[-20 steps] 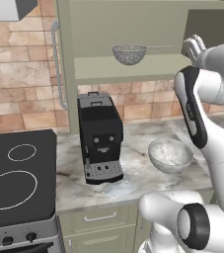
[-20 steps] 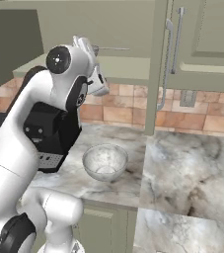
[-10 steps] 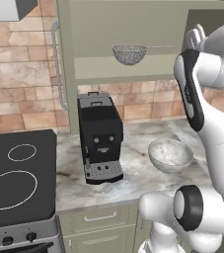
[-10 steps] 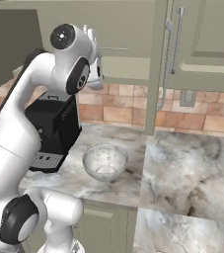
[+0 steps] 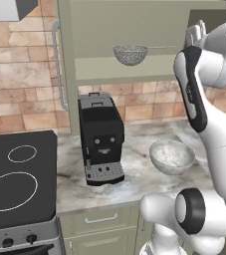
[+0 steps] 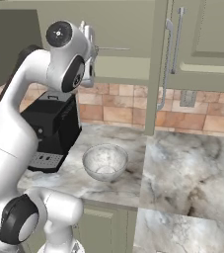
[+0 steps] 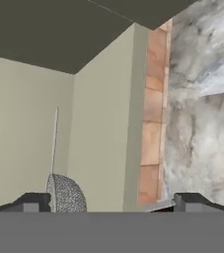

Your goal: Open the cabinet and setup a tea strainer by placing it in the bowl upright.

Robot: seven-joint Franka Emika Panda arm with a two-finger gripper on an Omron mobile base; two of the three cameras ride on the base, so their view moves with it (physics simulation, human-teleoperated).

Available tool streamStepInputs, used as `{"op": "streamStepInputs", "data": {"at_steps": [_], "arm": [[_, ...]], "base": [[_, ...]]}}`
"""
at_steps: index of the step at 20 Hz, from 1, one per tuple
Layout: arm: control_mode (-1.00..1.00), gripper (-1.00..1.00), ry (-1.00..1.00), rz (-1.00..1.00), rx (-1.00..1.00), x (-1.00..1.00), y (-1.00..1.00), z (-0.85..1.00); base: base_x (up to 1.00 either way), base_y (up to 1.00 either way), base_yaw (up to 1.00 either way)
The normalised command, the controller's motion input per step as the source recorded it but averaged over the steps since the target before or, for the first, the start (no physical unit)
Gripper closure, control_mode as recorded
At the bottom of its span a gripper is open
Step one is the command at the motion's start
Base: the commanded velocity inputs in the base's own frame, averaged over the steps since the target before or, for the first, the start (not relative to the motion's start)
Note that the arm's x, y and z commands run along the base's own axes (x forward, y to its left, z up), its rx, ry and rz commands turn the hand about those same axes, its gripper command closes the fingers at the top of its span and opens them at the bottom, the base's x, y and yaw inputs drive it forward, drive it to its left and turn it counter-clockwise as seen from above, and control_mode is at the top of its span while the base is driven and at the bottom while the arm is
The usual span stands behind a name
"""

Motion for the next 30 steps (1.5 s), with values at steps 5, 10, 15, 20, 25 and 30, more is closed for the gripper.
{"op": "streamStepInputs", "data": {"at_steps": [5,10,15,20,25,30], "arm": [[-1.00,-1.00,-0.13,-0.03,0.13,0.00,0.00,-0.06],[-1.00,-1.00,-0.10,-0.01,0.04,0.00,0.00,-0.02],[-1.00,-1.00,0.04,0.04,0.02,0.11,0.00,0.09],[-1.00,-1.00,0.11,0.07,0.00,0.12,0.00,0.14],[-1.00,-1.00,0.00,0.01,0.08,0.29,-0.01,0.02],[-1.00,-1.00,-0.20,0.00,0.11,0.19,-0.01,-0.05]], "base": [[0.00,0.00,0.00],[0.00,0.00,0.00],[0.00,0.00,0.00],[0.00,0.00,0.00],[0.00,0.00,0.00],[0.00,0.00,0.00]]}}
